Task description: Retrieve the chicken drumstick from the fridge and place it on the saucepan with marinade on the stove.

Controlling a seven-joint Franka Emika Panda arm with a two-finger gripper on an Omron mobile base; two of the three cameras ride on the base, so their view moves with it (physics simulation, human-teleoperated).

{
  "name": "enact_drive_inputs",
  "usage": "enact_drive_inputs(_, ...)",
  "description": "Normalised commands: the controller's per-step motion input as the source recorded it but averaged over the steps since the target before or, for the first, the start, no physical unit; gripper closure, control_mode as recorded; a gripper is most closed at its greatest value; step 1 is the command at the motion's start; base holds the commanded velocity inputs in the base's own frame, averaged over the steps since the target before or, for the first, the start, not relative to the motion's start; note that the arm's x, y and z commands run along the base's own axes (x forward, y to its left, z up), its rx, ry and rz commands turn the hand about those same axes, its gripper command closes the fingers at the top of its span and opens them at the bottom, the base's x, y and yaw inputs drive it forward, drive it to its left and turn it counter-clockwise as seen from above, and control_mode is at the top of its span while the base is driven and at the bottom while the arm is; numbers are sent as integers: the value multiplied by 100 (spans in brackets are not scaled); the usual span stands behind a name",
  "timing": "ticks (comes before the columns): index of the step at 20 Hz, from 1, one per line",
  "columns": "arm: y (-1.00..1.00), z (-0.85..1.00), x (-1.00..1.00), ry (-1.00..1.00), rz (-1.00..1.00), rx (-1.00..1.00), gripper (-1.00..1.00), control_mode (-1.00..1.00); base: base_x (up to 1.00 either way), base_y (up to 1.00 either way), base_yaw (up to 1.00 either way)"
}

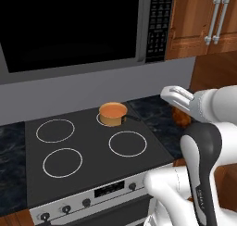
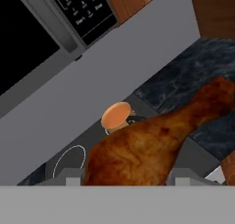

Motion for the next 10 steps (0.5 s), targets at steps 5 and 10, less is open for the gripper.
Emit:
enact_drive_inputs(5, 3, -16, 91, 0, 1, 0, 100, -100, 0, 0, 0)
enact_drive_inputs(10, 0, -14, 79, 0, 5, 0, 100, -100, 0, 0, 0)
